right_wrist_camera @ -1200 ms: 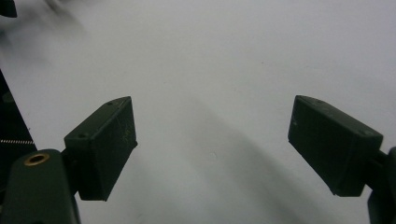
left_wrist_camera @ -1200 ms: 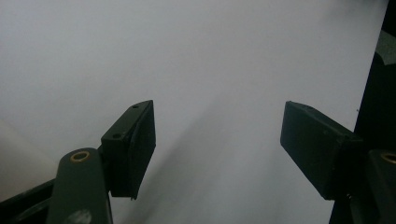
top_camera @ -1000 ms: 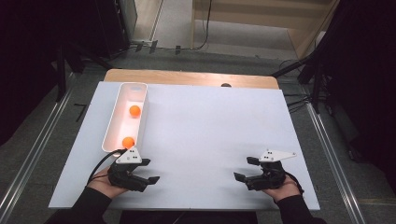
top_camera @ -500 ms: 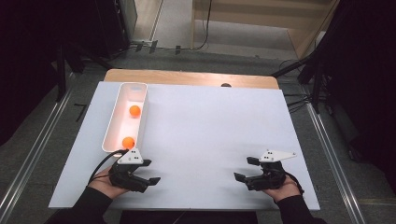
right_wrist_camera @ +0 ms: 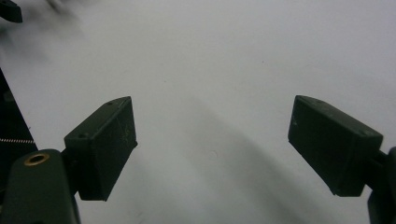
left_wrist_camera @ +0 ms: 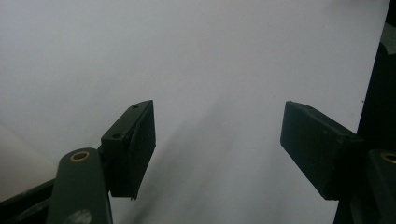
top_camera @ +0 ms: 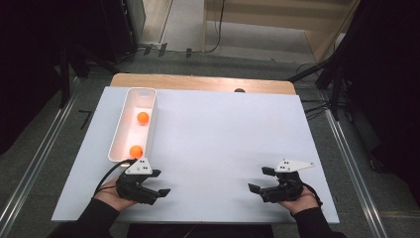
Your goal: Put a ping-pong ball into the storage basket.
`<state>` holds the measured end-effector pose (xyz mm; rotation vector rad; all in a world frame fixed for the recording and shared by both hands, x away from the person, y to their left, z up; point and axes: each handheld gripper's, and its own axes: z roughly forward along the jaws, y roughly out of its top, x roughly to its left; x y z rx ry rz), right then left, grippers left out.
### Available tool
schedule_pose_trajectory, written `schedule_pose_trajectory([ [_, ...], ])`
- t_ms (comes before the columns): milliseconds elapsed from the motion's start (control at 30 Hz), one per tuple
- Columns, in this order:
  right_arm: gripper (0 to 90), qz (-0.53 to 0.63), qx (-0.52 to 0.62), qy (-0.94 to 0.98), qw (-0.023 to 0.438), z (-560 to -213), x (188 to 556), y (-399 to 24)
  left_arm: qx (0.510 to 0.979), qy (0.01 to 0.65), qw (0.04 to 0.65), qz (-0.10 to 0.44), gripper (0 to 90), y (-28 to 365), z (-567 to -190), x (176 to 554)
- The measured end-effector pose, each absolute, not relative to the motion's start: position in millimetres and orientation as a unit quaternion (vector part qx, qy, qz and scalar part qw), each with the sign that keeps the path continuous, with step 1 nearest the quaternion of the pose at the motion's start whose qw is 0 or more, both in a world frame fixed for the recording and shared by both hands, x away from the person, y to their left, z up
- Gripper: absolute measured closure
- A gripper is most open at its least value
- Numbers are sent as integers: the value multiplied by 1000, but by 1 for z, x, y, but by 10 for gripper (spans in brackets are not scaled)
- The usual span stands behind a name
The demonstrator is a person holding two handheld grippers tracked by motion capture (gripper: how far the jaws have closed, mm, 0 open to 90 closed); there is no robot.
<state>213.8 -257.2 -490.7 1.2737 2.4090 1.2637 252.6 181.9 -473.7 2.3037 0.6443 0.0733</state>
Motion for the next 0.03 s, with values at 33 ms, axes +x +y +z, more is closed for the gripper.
schedule_pose_trajectory([
  [33,137,420,423,800,69,-491,214,-257,896,250,366,28,273,182,-474,253],
])
